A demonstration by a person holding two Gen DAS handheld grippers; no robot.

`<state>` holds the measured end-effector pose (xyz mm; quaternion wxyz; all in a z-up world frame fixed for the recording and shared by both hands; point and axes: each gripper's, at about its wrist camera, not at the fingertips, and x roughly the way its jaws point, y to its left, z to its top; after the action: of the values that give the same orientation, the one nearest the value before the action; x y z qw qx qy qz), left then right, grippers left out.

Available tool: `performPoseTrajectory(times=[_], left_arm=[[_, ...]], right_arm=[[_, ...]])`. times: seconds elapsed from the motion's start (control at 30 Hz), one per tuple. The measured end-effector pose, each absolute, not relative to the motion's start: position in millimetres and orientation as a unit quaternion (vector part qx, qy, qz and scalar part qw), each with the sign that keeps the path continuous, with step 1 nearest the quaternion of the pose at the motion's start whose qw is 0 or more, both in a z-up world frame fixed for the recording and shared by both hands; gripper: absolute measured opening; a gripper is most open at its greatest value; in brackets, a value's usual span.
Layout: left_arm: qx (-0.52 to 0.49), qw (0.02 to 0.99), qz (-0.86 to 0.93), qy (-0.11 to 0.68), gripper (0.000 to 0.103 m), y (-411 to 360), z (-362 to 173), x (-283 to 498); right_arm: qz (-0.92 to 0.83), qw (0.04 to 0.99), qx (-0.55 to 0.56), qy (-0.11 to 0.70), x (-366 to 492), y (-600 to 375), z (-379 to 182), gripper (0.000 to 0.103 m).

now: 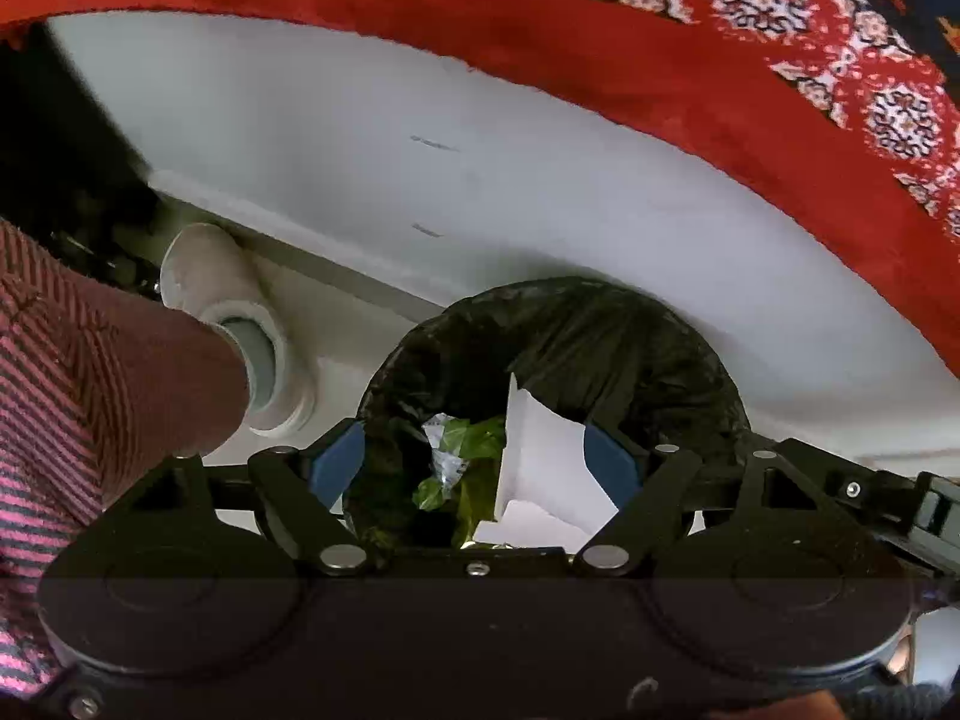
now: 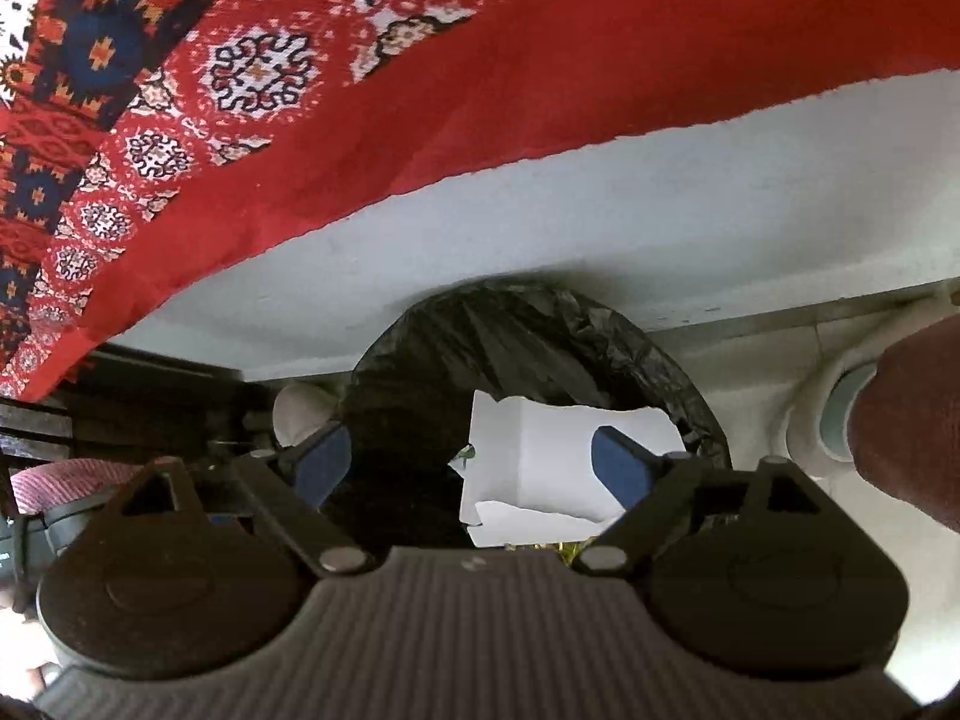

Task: Collect trash
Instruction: 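Open the left tool to drop the wrapper while the right tool releases the bag, then raise both empty tools back over the patterned cloth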

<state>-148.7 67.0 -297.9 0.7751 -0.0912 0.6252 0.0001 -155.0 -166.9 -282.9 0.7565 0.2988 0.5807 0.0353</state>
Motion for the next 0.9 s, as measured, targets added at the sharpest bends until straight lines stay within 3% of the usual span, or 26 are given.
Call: performPoseTrajectory(times=[0.23, 0.53, 0.9], left_arm=[[-0.075, 0.792, -0.031, 0.605, 0.079, 61, -269, -157], [-0.063, 0.838, -0.101, 0.532, 0.079, 54, -170, -189], [-0.056, 0.923, -0.185, 0.334, 0.092, 53, -7, -224]], right_arm=[[0.054, 0.780, 0.249, 0.572, -154, -156, -257, 0.093], [0.092, 0.819, 0.166, 0.541, -168, -151, -176, 0.093], [0.192, 0.891, 0.123, 0.392, -194, -175, -26, 0.093]])
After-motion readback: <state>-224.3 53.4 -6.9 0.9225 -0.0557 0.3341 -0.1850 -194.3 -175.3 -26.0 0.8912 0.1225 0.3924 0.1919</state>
